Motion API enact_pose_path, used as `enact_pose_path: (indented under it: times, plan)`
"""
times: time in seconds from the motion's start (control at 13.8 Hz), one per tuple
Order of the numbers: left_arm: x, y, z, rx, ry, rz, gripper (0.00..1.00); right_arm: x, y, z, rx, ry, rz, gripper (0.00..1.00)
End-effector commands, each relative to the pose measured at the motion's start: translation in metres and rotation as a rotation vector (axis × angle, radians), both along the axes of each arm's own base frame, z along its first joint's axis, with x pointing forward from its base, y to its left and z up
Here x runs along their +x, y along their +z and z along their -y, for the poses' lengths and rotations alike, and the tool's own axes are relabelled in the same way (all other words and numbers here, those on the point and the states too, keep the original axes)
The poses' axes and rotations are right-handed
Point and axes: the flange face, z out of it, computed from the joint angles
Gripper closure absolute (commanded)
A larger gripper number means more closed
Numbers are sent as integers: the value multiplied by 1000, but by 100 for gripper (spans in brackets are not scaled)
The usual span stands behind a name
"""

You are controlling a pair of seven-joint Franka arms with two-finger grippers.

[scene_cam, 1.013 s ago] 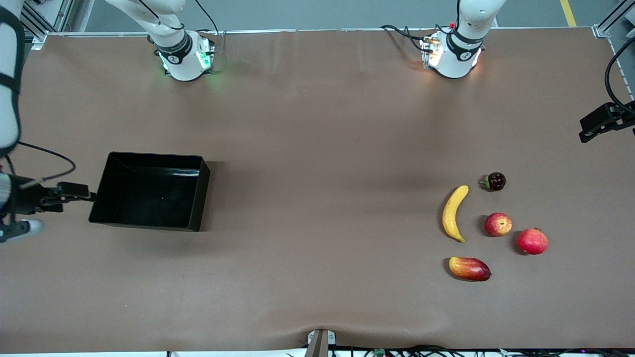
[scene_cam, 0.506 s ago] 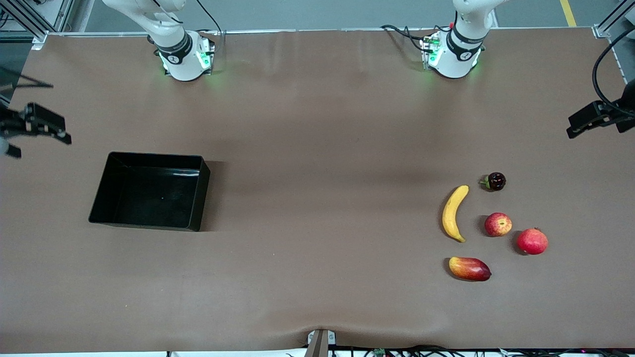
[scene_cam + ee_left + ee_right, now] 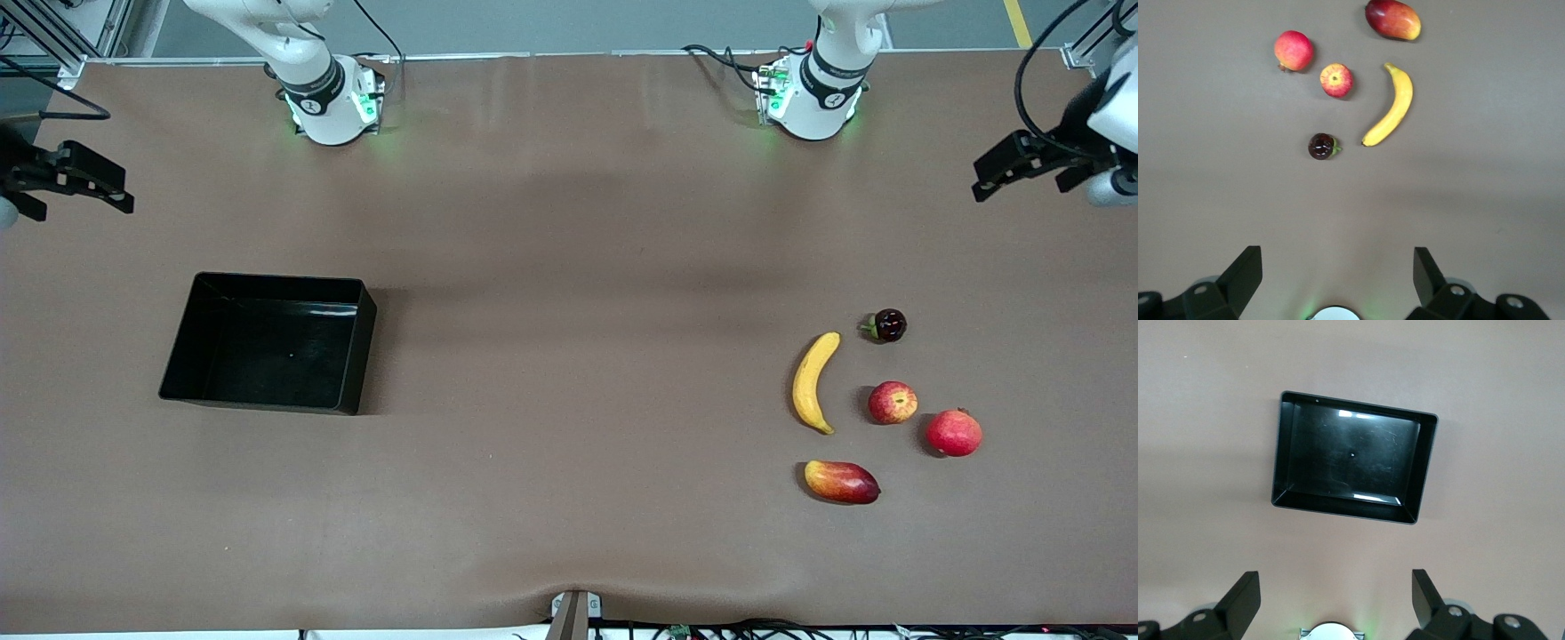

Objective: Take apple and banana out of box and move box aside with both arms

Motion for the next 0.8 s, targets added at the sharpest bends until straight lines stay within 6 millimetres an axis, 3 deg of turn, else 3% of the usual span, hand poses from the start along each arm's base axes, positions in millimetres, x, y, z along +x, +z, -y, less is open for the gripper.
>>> enact_pose_path:
  times: [0.0,0.22,0.51,0.72]
  plan:
    - [-23,1,-3,-19,15,30,0,-7,2,4,-10,-22,17,0]
    - [-22,5,-7,-16,16,36,0,-7,2,2,-10,-30,14,0]
    - [6,15,-13,-15,15,46,0,-8,1,-9,47,-48,6,0]
    - [5,16,-13,-14,16,37,0,-8,2,-6,104,-58,5,0]
